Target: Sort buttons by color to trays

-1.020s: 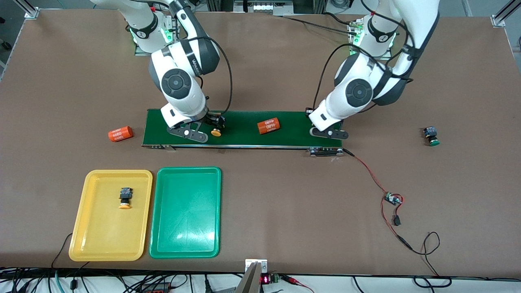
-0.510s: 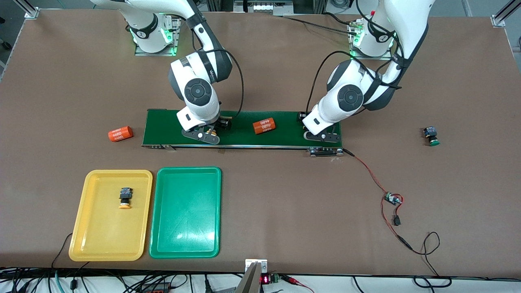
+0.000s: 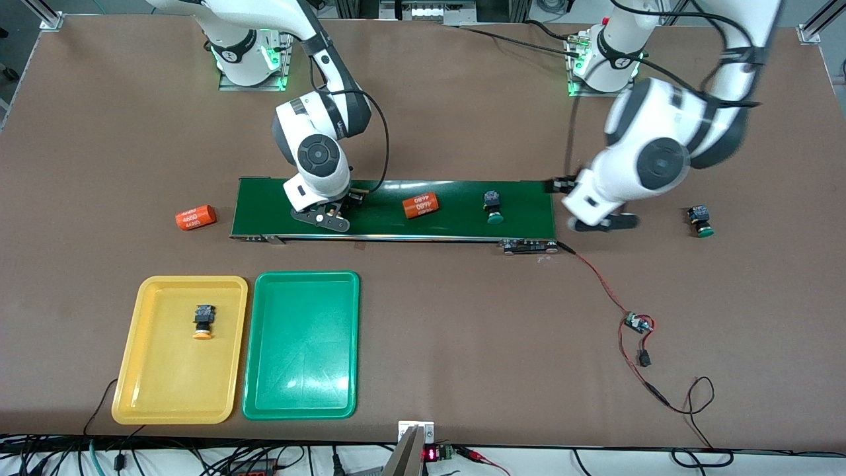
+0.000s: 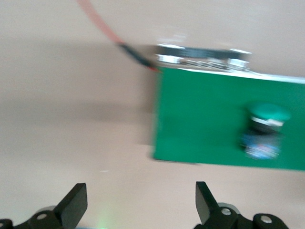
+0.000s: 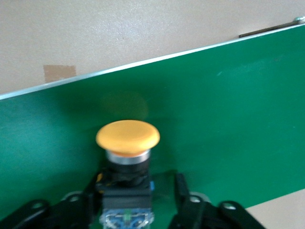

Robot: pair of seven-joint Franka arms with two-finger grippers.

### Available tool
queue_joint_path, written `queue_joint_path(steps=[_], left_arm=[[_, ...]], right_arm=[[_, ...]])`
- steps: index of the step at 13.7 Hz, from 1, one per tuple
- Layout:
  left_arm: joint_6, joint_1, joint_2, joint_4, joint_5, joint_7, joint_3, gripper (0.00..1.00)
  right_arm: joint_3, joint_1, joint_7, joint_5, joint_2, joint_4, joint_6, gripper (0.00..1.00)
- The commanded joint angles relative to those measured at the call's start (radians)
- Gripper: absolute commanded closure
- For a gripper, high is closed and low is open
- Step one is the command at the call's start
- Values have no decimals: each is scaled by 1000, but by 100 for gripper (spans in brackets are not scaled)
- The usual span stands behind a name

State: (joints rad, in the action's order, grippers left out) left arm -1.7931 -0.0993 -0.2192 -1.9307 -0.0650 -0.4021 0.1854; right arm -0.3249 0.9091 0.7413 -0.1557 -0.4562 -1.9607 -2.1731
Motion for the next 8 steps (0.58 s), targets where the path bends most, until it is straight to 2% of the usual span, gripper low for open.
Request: queue_joint_path(steps=[1,3,5,8], left_arm=[[37,10,-17,3,92,9,-73,0],[37,15,-25,-1,167,31,-142,0],[29,38,-32,-14,195,153,-213,0],[-50,104,-34,-45,195,371,-305,0]], right_arm=[[-10,-7,0,2,51,-27,18,78],[-26,-35,-16,4,76,-9,27,80],[-43,-87,-16,4,70,58,29,80],[-63,-246,-127,56,-1,199,35,80]])
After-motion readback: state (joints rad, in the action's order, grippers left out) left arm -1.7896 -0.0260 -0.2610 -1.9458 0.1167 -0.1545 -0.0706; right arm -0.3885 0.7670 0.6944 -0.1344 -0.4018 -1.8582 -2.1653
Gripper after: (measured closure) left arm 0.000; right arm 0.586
